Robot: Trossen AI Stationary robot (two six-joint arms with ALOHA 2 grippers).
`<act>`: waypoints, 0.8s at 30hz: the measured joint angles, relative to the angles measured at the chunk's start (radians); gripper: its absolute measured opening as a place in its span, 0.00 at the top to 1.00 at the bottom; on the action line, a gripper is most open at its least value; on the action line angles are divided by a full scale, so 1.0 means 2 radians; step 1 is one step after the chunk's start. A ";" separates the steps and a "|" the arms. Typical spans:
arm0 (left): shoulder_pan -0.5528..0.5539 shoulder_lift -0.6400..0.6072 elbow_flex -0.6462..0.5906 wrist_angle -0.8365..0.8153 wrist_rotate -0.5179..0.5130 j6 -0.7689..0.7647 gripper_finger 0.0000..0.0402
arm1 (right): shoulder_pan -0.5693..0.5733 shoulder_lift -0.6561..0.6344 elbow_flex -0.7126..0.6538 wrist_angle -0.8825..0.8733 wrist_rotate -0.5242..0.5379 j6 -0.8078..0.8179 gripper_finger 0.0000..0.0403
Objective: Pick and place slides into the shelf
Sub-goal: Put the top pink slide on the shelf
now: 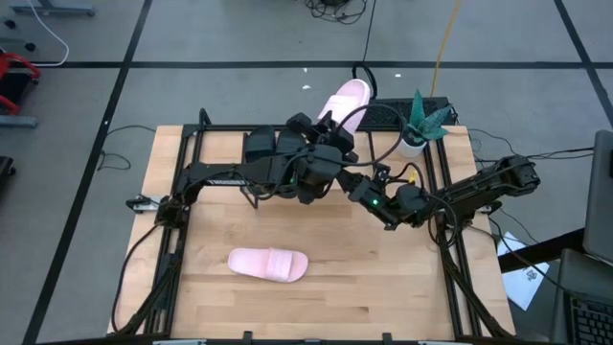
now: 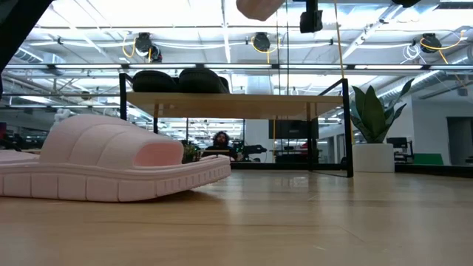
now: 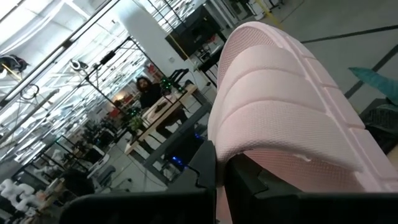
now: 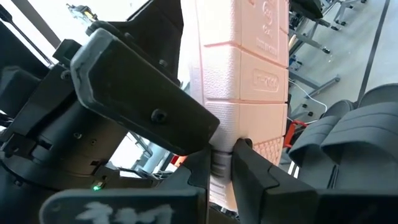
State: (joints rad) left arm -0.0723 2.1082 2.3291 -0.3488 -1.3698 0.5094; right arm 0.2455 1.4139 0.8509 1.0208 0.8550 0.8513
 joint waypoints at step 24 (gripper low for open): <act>-0.007 -0.001 0.000 0.001 0.007 -0.026 0.57 | 0.000 0.000 0.000 -0.001 -0.011 0.000 0.95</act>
State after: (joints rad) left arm -0.0865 2.1063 2.3295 -0.3470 -1.3551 0.4567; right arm 0.2455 1.4143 0.8509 1.0196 0.8322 0.8520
